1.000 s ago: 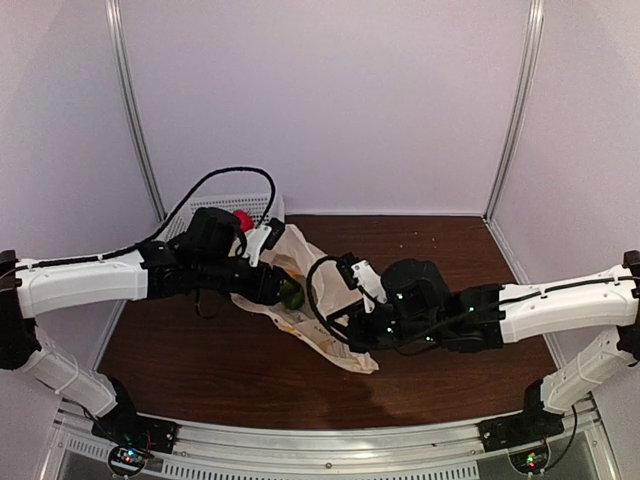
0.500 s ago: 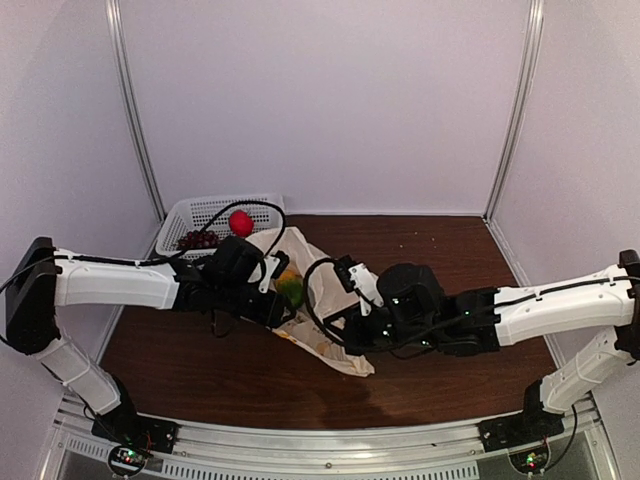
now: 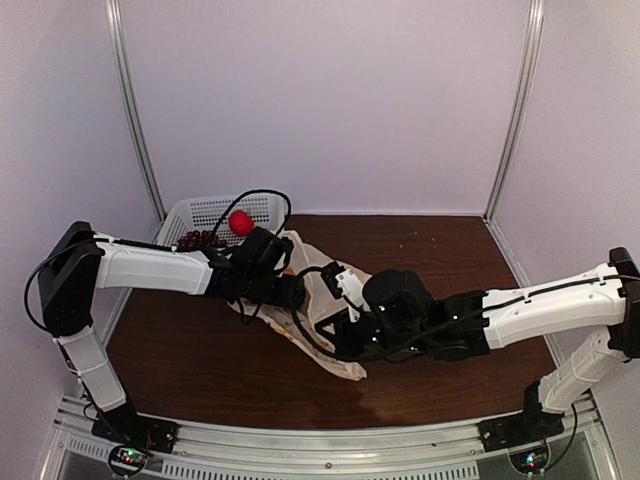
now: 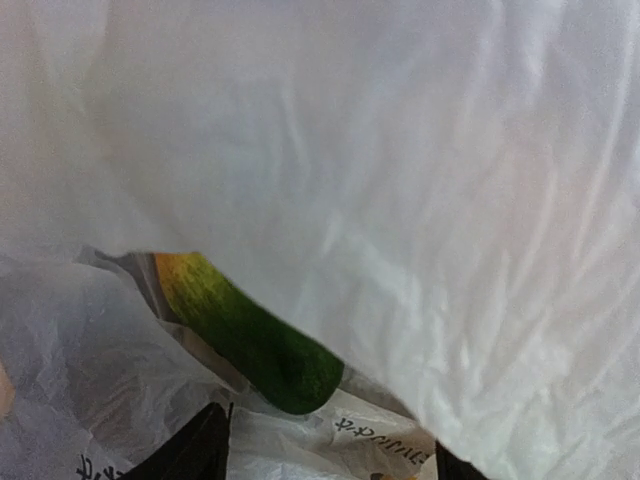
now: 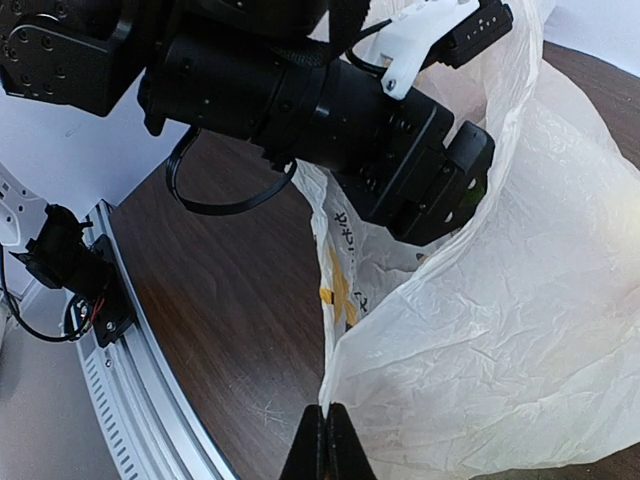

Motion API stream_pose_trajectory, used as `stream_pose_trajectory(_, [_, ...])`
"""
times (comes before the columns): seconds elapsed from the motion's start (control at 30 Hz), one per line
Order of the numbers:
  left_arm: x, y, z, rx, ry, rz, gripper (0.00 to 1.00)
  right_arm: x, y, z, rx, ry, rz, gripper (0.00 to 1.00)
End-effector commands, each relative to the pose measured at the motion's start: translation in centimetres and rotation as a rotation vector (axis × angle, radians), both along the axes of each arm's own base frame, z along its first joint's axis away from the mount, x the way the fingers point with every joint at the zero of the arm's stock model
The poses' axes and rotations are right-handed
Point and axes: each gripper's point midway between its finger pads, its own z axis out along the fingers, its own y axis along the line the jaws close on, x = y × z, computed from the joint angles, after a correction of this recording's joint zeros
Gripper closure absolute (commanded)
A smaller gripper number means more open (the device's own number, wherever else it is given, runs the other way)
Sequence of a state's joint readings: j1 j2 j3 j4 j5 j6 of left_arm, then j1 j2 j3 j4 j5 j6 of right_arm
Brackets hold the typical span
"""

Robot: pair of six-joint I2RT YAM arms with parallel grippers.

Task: Untie the knot of the plastic bag and take out the fruit
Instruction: Hold the bag opening of the takeout bag, then reach into the gripper of the takeout bag.

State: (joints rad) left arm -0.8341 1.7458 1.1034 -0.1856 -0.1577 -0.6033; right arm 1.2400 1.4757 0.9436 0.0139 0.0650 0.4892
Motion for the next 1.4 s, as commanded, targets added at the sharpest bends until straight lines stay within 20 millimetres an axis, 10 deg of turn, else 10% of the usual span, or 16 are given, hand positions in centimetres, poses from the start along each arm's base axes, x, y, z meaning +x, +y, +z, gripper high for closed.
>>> stream_pose_trajectory(0.0, [1.8,0.9,-0.4,-0.012,-0.001,0.101,0.24,0.2,0.4,0.9,0.007,-0.035,-0.004,1.00])
stream_pose_trajectory(0.8, [5.6,0.9,-4.7,0.047,0.030,0.147,0.08,0.3,0.7,0.9,0.007,-0.042,0.003,1.00])
stream_pose_trajectory(1.37, [6.0,0.8,-4.9,0.074,0.027,0.131,0.41,0.3,1.1,0.9,0.007,-0.041,0.011,1.00])
